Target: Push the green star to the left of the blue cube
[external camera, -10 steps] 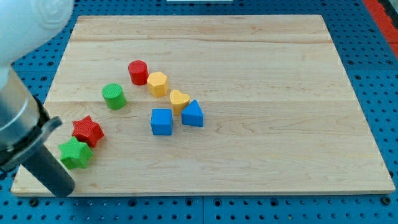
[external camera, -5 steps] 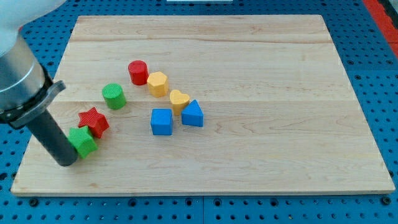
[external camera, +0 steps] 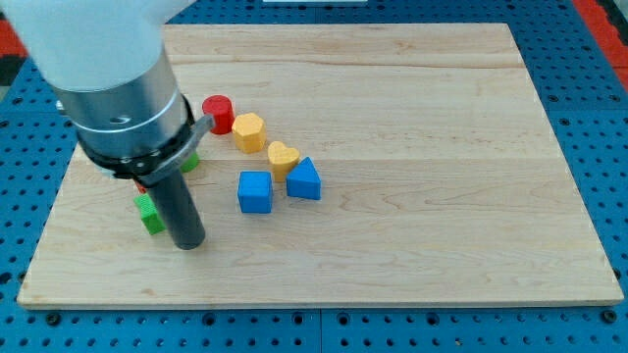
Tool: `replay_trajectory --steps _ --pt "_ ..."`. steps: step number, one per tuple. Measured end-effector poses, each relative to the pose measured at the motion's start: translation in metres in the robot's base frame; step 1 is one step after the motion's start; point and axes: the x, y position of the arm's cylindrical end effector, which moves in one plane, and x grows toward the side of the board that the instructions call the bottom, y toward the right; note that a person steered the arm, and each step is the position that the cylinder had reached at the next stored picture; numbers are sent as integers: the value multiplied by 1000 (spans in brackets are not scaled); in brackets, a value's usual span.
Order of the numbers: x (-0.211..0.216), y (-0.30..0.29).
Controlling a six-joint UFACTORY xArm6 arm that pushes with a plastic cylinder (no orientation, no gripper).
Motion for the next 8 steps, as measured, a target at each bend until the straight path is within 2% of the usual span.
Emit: replay_trajectory --steps 1,2,3,4,7,8 --pt "26 -12" --pt "33 -77" --pt "11 -113" --pt "-1 -84" --pt "-4 -57" --pt "-20 -45"
